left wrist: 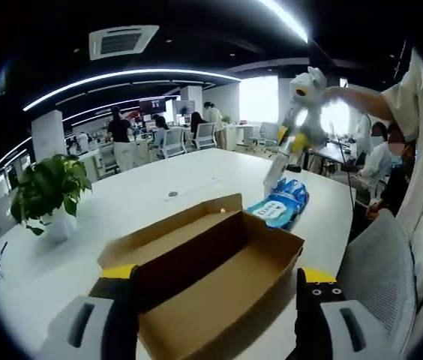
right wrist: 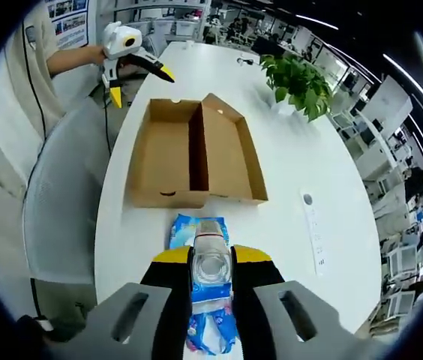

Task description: Operate the shoe box by opening the lid, removing the specified soft item, and placing it in the target area until the item is outside and the box remains undamaged.

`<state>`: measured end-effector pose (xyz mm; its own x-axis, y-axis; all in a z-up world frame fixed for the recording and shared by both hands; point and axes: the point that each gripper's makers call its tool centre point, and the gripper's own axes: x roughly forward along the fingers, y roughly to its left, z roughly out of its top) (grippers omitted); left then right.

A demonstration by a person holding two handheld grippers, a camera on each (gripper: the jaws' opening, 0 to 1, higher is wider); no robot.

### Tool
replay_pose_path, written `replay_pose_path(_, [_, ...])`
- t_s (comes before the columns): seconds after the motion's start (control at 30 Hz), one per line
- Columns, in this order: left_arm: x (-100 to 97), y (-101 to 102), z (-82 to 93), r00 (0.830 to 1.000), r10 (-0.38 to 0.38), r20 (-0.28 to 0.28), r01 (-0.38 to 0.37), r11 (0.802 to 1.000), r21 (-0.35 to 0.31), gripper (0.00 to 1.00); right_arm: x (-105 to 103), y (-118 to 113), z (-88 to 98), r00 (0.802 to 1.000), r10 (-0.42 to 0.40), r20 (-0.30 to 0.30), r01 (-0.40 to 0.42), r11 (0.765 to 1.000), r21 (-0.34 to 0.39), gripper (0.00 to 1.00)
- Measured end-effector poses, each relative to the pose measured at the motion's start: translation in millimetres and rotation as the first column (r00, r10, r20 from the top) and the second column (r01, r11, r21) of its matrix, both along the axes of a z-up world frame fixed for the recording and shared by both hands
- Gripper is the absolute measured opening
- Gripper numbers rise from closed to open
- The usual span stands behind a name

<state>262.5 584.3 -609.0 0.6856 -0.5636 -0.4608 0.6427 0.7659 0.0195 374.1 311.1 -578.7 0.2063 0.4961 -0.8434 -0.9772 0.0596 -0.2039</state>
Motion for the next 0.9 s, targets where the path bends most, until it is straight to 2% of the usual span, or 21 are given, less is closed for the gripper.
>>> replay_pose_path(0.4, [-0.3, 14.0, -2.0, 0.999, 0.050, 0.003, -0.050, 0.999, -0.003, 0.99, 29.9, -4.5, -23.9, 0.999, -0.002, -0.039, -0.002, 0.995, -0.102, 0.16])
replay_pose_path(0.9, [-10.8, 20.4, -4.1, 0.998, 0.063, -0.002, -0.063, 0.998, -0.002, 1.00, 58.7, -5.6, -61.2, 0.998, 0.016, -0.059, -0.030, 0.967, -0.254, 0.17])
